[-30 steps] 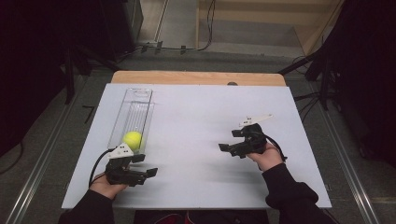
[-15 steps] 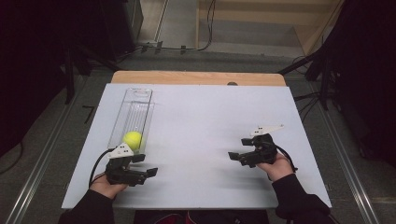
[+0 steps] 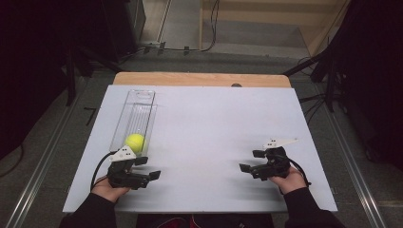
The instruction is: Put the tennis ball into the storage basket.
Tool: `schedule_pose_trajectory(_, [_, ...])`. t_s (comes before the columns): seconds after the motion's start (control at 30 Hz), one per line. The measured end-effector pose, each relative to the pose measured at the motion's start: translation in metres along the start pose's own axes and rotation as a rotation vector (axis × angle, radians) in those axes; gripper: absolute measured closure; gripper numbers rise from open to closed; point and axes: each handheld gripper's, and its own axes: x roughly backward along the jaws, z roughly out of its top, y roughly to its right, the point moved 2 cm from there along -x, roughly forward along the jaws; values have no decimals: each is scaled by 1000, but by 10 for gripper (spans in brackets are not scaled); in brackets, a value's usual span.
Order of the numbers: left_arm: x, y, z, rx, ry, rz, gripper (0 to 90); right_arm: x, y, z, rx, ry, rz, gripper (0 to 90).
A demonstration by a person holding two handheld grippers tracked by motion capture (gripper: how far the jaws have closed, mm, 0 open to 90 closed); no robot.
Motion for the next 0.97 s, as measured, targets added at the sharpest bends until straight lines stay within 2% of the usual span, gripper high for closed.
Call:
schedule_pose_trajectory(0.17, [0,0,0,5,-1,-3,212,0,-2,-8,20,-10,-7,124])
schedule_pose_trajectory(0.8, [-1,0,0,0,-5,-1,211,-3,-1,-9,11,-24,11,124])
schedule_pose_trajectory(0.93, [-1,0,0,2,-5,-4,211,-3,1,-9,9,-18,2,124])
schedule_pose_trajectory(0.97, [-1,0,0,-1,-8,-1,212,-2,2,-9,3,-19,-13,124])
